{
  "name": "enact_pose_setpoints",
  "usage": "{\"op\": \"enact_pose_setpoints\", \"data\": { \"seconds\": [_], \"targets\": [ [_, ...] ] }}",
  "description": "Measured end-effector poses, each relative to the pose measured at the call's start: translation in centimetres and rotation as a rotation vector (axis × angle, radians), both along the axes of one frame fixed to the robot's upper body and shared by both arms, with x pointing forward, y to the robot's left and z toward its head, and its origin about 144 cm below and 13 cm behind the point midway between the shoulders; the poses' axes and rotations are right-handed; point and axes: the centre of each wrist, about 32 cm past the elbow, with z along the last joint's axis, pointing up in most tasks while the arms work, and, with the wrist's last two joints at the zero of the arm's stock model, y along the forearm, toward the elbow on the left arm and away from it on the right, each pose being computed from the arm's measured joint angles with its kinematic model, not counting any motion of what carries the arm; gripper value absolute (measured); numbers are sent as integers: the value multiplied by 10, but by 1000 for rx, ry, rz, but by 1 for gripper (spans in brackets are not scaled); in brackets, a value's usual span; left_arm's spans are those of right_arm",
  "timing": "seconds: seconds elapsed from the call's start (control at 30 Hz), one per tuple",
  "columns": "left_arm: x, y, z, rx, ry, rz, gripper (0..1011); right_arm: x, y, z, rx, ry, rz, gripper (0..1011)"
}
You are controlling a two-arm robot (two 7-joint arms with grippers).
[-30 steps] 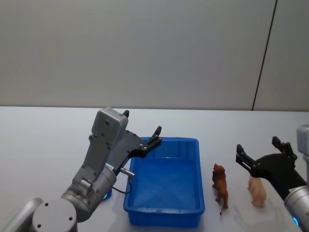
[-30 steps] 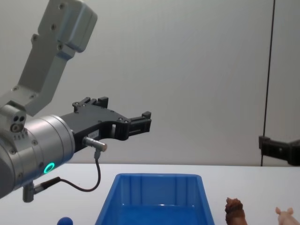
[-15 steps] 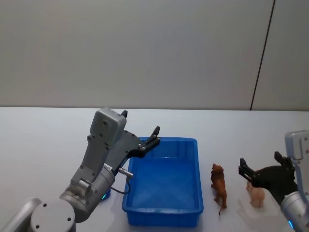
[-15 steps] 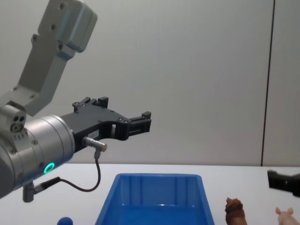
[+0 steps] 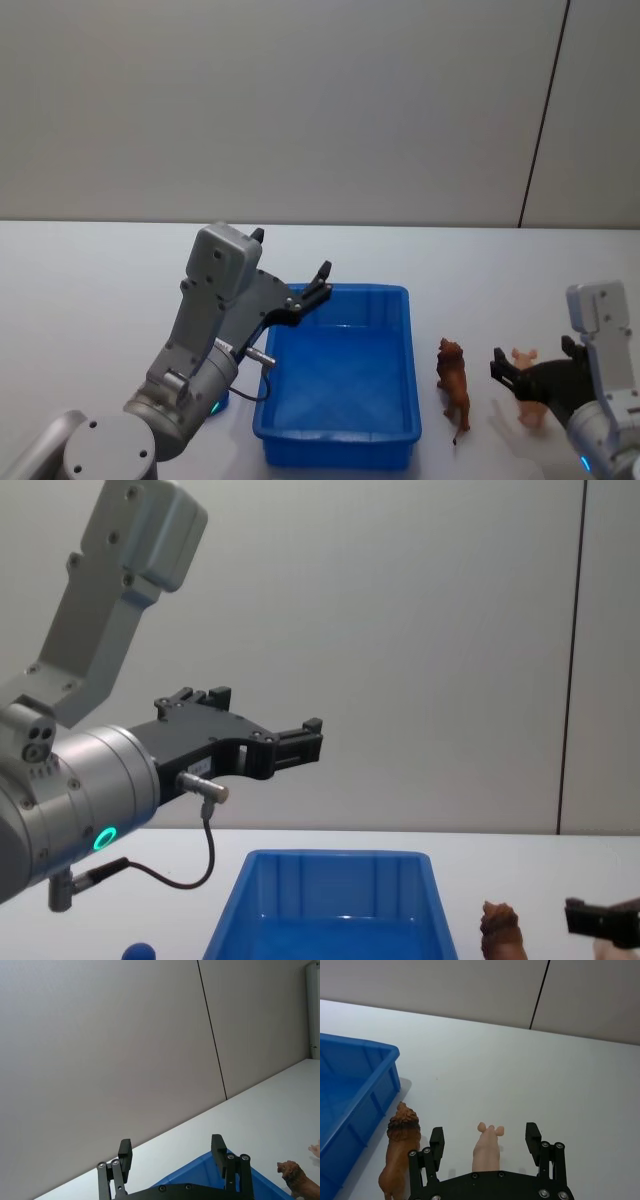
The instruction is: Pick up the two dolls from the table and place them into the box.
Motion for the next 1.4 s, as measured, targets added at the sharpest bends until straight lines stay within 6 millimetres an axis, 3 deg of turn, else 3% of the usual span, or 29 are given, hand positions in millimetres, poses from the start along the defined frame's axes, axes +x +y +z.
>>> {"op": "enact_pose_setpoints", "data": {
  "seconds": [0.53,0.8,1.03,1.13,1.23,1.4],
  "targets": [
    [0,0,0,0,0,0,1001,10,8,-15,-3,102,-43,998],
    [0,0,0,0,0,0,1001,11,9,-22,9,166,-68,832],
    [0,0,0,0,0,0,1001,10,9,-26,25,198,-75,589],
    [0,0,0,0,0,0,1001,10,9,-27,30,202,-74,534],
    [0,0,0,0,0,0,1001,10,9,-28,35,196,-70,396],
    [0,0,0,0,0,0,1001,10,10,-26,35,170,-61,372]
  ]
}}
